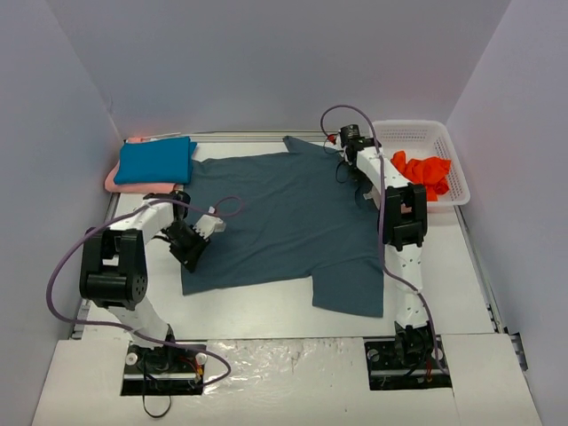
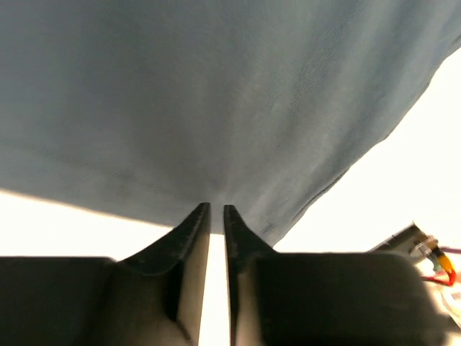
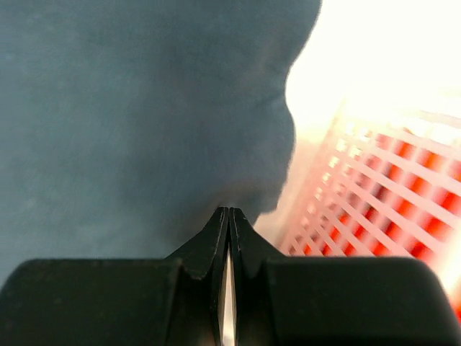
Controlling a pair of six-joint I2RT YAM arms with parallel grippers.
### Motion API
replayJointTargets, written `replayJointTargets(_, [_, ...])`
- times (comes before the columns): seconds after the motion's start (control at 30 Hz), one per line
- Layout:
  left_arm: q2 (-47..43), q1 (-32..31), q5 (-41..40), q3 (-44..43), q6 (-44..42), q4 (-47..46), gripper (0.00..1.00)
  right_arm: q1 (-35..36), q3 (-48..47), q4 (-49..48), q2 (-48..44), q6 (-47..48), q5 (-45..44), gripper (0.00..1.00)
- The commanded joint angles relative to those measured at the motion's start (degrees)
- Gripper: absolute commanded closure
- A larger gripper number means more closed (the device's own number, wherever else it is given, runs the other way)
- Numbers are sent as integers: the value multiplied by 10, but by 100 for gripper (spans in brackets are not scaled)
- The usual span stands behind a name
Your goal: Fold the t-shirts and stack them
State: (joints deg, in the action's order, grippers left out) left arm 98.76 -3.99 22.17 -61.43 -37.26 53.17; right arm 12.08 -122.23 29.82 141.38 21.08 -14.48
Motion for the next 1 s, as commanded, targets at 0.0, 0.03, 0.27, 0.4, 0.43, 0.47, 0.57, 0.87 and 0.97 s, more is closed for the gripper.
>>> replayJointTargets(0.0, [-77, 6, 4, -17, 7, -11, 86, 6, 8, 10, -102, 4, 11, 100])
replayJointTargets(0.03, [-86, 6, 5, -20, 3, -10, 84, 7, 16, 11, -115, 3, 14, 100])
replayJointTargets(0.27, [-124, 6, -20, -68, -19, 24, 75, 13, 123, 12, -237, 1, 52, 73])
replayJointTargets(0.4, [-134, 6, -17, -43, -58, 40, 72, 13, 233, 11, -333, 18, 97, 63])
replayJointTargets(0.43, [-139, 6, -14, -35, -62, 40, 72, 13, 255, 11, -350, 21, 103, 62])
replayJointTargets(0.47, [-143, 6, -13, -26, -67, 39, 72, 13, 299, 11, -381, 24, 108, 61])
replayJointTargets(0.57, [-174, 6, -4, 13, -91, 32, 67, 9, 376, 7, -440, 26, 131, 57])
replayJointTargets(0.87, [-240, 3, 34, 71, -192, 98, 60, 9, 527, -19, -548, 19, 199, 48])
replayJointTargets(0.97, [-236, 3, 40, 85, -214, 127, 60, 8, 550, -33, -555, 8, 203, 48])
